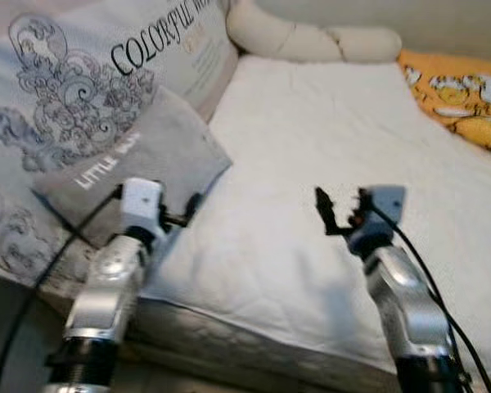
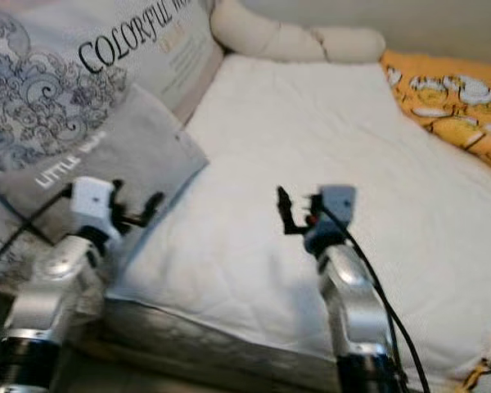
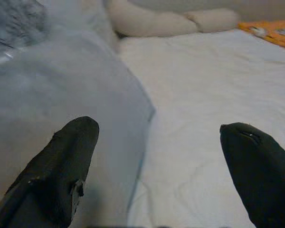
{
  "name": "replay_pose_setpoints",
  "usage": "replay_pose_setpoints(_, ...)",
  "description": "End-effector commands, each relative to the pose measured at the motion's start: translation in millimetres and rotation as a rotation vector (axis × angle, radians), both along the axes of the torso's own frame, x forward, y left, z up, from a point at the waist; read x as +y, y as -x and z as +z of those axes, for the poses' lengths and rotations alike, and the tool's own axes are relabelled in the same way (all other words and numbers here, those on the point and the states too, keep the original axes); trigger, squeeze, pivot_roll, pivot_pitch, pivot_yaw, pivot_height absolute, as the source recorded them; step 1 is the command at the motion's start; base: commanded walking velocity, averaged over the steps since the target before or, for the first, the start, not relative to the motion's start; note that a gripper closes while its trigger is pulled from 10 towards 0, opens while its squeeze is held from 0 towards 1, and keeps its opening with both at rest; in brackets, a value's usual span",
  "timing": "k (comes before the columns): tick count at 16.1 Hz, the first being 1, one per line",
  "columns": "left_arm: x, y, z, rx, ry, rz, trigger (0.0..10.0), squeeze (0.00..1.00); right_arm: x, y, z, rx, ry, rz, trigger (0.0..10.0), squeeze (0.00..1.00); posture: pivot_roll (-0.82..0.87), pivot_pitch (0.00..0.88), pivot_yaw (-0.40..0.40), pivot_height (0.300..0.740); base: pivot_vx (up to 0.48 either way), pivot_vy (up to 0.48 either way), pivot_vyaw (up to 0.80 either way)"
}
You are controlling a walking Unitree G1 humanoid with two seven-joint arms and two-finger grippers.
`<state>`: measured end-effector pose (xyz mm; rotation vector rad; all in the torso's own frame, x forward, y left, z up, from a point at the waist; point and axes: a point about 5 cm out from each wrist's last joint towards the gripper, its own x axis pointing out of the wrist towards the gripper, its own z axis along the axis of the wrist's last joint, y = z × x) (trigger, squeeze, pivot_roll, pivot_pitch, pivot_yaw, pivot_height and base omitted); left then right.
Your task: Clean up the room
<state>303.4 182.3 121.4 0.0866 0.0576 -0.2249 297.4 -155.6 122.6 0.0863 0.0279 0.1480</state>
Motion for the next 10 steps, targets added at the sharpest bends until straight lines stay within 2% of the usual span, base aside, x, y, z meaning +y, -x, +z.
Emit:
replay_pose_setpoints(1,-5.6,0.8,2.9,-0.006,-0.002,0.002,10.0,1.0,-7.5,-1.4,-2.4,0.0,0.034,-0.039,10.0,1.0,0.01,0.0,0.019,0.74,0.0,-0.48,0.0)
replay_pose_setpoints(5,-5.6,8.5,-6.1,0.029,-0.012,0.029,10.0,1.0,-11.8,-5.0,-13.0,0.078,-0.002,-0.096,10.0,1.0,0.04,0.0,-0.004,0.74,0.0,-0.48,0.0)
replay_pose_setpoints(6,-3.0,8.4,-7.8,0.033,-0.042,0.036,10.0,1.0,-10.5,-5.1,-17.2,0.103,0.004,-0.091,10.0,1.0,0.06,0.0,-0.014,0.74,0.0,-0.461,0.0)
replay_pose_setpoints(8,3.9,1.7,-4.0,0.036,-0.03,0.083,10.0,1.0,-9.3,-7.9,-26.1,0.155,0.037,-0.115,10.0,1.0,0.05,0.0,-0.008,0.74,0.0,-0.456,0.0)
replay_pose_setpoints(10,6.5,0.4,-6.2,0.047,-0.044,0.086,10.0,1.0,-8.8,-9.3,-31.2,0.202,0.062,-0.117,10.0,1.0,0.04,0.0,-0.005,0.74,0.0,-0.454,0.0)
